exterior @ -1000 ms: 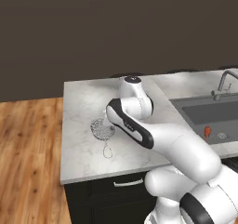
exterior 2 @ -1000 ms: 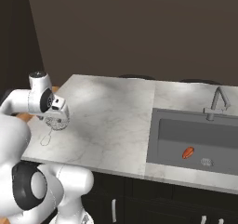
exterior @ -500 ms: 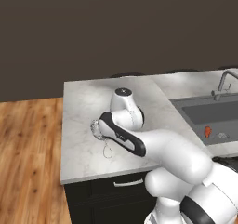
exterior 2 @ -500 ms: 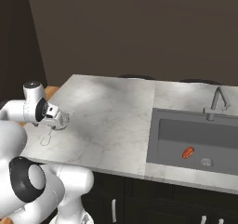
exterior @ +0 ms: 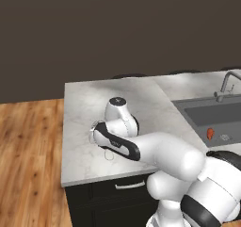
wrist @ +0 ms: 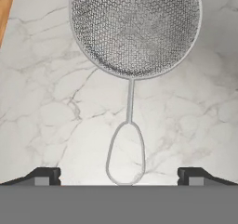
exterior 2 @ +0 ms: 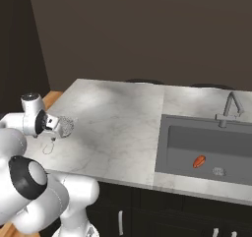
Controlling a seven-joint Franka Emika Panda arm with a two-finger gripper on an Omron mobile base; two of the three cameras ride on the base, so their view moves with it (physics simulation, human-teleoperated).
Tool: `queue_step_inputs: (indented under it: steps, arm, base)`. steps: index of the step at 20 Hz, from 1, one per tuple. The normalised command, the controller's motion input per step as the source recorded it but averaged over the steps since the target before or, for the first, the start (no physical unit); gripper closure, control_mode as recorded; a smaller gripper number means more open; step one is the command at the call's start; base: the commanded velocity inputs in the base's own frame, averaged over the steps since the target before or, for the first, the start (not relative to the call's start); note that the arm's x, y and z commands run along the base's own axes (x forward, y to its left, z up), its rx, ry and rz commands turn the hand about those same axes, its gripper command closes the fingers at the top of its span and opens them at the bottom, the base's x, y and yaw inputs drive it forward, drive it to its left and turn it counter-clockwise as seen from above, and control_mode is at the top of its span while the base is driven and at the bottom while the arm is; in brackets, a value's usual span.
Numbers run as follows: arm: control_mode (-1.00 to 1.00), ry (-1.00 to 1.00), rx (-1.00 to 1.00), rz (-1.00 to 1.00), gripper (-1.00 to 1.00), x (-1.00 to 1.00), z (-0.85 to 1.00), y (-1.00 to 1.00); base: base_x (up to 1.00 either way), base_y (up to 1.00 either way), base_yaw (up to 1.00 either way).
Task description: Pick the strainer and bowl and place them in the sink. Then turn on the water.
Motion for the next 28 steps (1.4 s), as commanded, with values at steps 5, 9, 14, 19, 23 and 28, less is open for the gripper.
queue_step_inputs:
  steps: [5, 9, 14, 19, 23, 28]
  arm:
    - [-1.00, 0.00, 0.00, 0.00, -1.00, 0.24, -0.05, 0.02]
    - [-1.00, 0.00, 0.00, 0.01, -1.00, 0.30, -0.02, 0.00]
    - [-1.00, 0.00, 0.00, 0.01, -1.00, 0.21, -0.05, 0.00]
    - [-1.00, 0.00, 0.00, 0.01, -1.00, 0.15, -0.15, 0.00]
    - [-1.00, 0.00, 0.00, 0.00, -1.00, 0.17, -0.20, 0.00]
    - [-1.00, 0.00, 0.00, 0.00, -1.00, 0.12, -0.13, 0.00]
  base:
    - [0.00, 0.00, 0.00]
    - [0.00, 0.00, 0.00]
    - [0.00, 0.00, 0.00]
    - [0.00, 0.00, 0.00]
    - [0.00, 0.00, 0.00]
    - [0.00, 0.00, 0.00]
